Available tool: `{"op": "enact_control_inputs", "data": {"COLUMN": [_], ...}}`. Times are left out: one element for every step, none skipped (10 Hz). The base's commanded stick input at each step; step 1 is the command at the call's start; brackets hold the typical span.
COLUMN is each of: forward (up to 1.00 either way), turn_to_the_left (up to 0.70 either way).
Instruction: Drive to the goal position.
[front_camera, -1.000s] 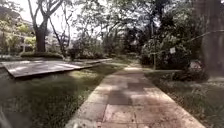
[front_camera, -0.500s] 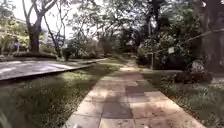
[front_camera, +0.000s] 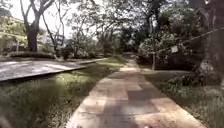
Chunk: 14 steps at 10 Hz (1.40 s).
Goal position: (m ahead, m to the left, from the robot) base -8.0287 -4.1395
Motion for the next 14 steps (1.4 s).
{"op": "enact_control_inputs", "data": {"forward": [0.0, 0.0, 0.0, 0.0, 0.0, 0.0, 0.0, 0.0, 0.7, 0.7, 0.7, 0.7, 0.7, 0.7], "turn_to_the_left": [0.0, 0.0, 0.0, 0.0, 0.0, 0.0, 0.0, 0.0, -0.27, -0.27, -0.27, -0.27, -0.27, -0.27]}}
